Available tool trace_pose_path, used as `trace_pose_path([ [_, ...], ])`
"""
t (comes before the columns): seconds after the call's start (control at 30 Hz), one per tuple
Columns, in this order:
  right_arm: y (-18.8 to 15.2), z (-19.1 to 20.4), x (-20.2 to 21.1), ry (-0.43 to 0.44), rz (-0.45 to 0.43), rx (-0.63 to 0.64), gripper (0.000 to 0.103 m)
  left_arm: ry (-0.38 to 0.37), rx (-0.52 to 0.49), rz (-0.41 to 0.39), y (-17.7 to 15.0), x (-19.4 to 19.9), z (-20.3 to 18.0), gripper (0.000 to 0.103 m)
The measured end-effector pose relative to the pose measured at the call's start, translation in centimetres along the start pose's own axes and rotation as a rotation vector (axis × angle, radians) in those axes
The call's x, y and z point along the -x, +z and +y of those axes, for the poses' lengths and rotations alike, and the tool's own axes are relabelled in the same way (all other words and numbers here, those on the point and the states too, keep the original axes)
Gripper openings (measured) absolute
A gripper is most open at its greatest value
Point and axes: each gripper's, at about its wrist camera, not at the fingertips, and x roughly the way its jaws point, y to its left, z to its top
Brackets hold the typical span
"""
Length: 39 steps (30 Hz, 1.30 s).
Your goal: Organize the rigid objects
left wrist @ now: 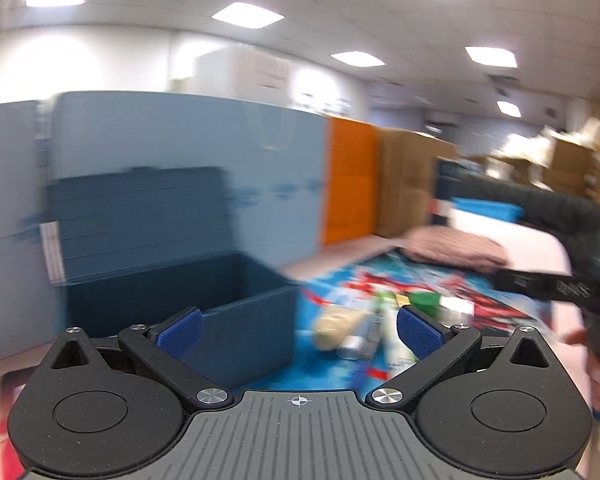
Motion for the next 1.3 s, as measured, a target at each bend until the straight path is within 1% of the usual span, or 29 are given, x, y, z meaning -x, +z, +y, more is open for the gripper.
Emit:
trace_pose_path([
  [0.07, 0.7, -1.2, -0.6, 0.024, 0.071, -0.060, 0.103, -0.080, -0.025, 0.023, -0.2, -1.4, -1.2, 0.103],
  [0.17, 1.3, -2.9, -2.4, 0.084, 0.166, -0.180, 0.103, -0.167, -0.057, 0.036, -0.8, -3.5, -2.9, 0.103],
  [0.23, 1.7, -3.9, -3.8, 0.107, 0.219, -0.250, 0.103, -0.232, -0.076, 0.049, -1.2, -4.7, -4.1, 0.103],
  [0.33, 2.0, -5.2, -6.3, 0.080, 0.334, -0.337, 0.103, -0.344, -0.118, 0.060, -1.5, -6.4, -6.1, 0.103],
  [0.4, 2.0, -5.9, -7.6, 0.081, 0.399, -0.386, 0.103, -0.401, -0.158, 0.060, -1.8, -7.4, -7.6, 0.102],
  [0.5, 1.9, -6.5, -9.3, 0.089, 0.476, -0.455, 0.102, -0.459, -0.204, 0.087, -2.2, -9.1, -9.3, 0.096],
  [0.57, 1.7, -6.6, -10.2, 0.099, 0.511, -0.474, 0.101, -0.471, -0.217, 0.117, -2.5, -10.2, -9.8, 0.088],
  [0.63, 1.9, -6.4, -11.0, 0.098, 0.521, -0.466, 0.101, -0.450, -0.226, 0.150, -2.8, -11.4, -10.2, 0.084],
  [0.67, 2.1, -6.3, -11.2, 0.085, 0.521, -0.448, 0.100, -0.443, -0.232, 0.163, -2.8, -11.9, -10.3, 0.080],
  [0.73, 2.4, -5.9, -11.6, 0.053, 0.530, -0.406, 0.098, -0.438, -0.231, 0.194, -3.0, -12.7, -10.4, 0.076],
  [0.77, 2.6, -5.8, -11.8, 0.041, 0.530, -0.386, 0.098, -0.432, -0.226, 0.210, -3.0, -13.2, -10.4, 0.071],
  [0.8, 2.7, -5.8, -11.8, 0.036, 0.527, -0.364, 0.097, -0.433, -0.224, 0.222, -3.0, -13.6, -10.3, 0.068],
  [0.83, 2.9, -5.9, -11.9, 0.034, 0.519, -0.337, 0.097, -0.431, -0.225, 0.240, -3.1, -14.0, -10.4, 0.063],
  [0.87, 3.1, -6.0, -11.8, 0.035, 0.504, -0.305, 0.097, -0.427, -0.226, 0.260, -3.1, -14.6, -10.4, 0.056],
  [0.9, 3.3, -6.0, -11.6, 0.038, 0.482, -0.261, 0.097, -0.421, -0.223, 0.279, -3.2, -15.1, -10.4, 0.052],
  [0.97, 3.9, -6.1, -11.3, 0.035, 0.444, -0.180, 0.098, -0.412, -0.214, 0.305, -3.2, -15.5, -10.3, 0.040],
  [1.0, 4.2, -6.2, -11.3, 0.051, 0.427, -0.138, 0.098, -0.411, -0.212, 0.310, -3.2, -15.7, -10.2, 0.036],
  [1.03, 4.4, -6.3, -11.5, 0.074, 0.420, -0.110, 0.098, -0.414, -0.207, 0.312, -3.2, -15.7, -10.0, 0.028],
  [1.1, 4.6, -6.8, -11.9, 0.106, 0.430, -0.099, 0.098, -0.440, -0.196, 0.320, -3.2, -15.4, -9.7, 0.027],
  [1.23, 4.3, -7.0, -12.3, 0.162, 0.430, -0.137, 0.098, -0.508, -0.229, 0.333, -3.4, -14.4, -9.3, 0.027],
  [1.3, 3.8, -6.8, -12.3, 0.183, 0.458, -0.153, 0.097, -0.539, -0.249, 0.341, -3.5, -13.6, -8.9, 0.027],
])
